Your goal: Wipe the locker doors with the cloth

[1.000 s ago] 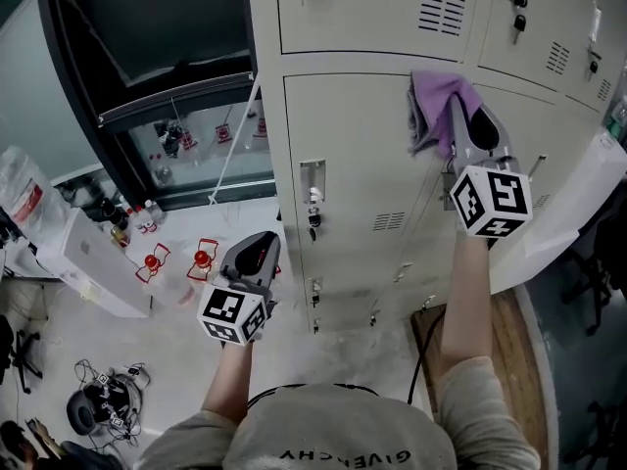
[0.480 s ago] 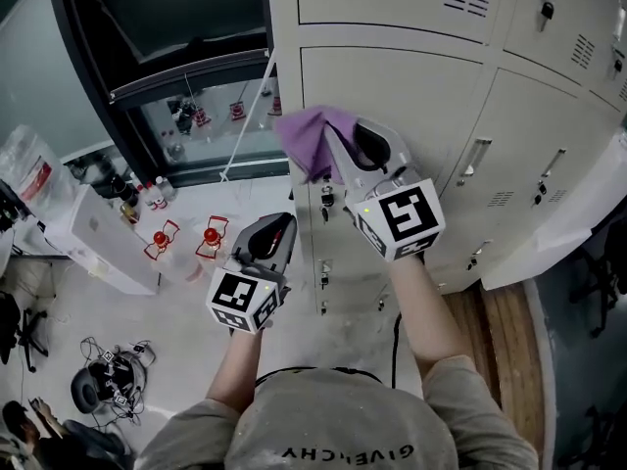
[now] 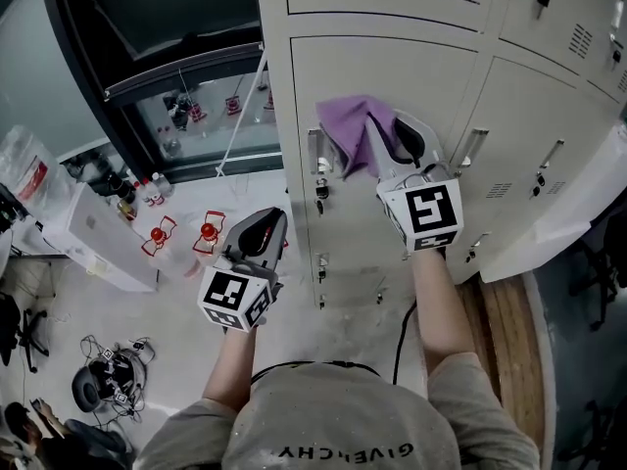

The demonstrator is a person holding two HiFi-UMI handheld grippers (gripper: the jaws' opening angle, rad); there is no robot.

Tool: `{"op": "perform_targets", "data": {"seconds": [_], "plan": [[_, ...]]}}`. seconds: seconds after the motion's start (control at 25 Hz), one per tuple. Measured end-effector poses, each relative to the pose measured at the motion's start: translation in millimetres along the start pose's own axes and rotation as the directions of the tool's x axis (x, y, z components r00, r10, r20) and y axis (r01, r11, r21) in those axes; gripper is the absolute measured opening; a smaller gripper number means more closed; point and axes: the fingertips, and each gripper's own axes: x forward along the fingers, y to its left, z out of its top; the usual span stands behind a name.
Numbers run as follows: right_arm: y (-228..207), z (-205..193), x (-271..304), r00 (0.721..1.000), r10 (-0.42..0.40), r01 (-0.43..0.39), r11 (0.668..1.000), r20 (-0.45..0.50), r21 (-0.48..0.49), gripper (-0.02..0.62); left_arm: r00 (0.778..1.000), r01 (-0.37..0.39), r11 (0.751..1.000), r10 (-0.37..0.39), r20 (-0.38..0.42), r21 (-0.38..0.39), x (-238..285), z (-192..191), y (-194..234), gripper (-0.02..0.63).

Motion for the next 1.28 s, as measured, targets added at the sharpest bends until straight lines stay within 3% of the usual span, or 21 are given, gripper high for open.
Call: {"op": "perform_targets", "data": {"seconds": [0.4, 0.76, 1.0, 1.28], "plan": [[-95, -51, -57, 0.973, -0.209, 0.211, 0.977, -0.099, 0.019, 0.055, 1.0, 0.026, 1.0, -0.026, -0.006, 0.006, 9, -3, -13, 0.018], [-117, -63, -81, 0.943, -0.314, 0.32, 0.946, -0.111, 0.045, 0.055, 0.999, 0.026, 1.0, -0.025, 0.025, -0.017, 14, 5, -14, 0.018], [-41, -52, -63, 0.988, -0.154, 0.155, 0.982, -0.02, 0.109, 0.055, 0.999, 0.024, 0.999, -0.023, 0.028, -0.023, 9, 9, -11, 0.018], [51, -49, -17, 0.998, 0.059, -0.058, 0.994, 0.001, 0.09, 0.055, 1.0, 0.015, 1.0, -0.015, 0.01, -0.024, 2, 2, -7, 0.018]]}}
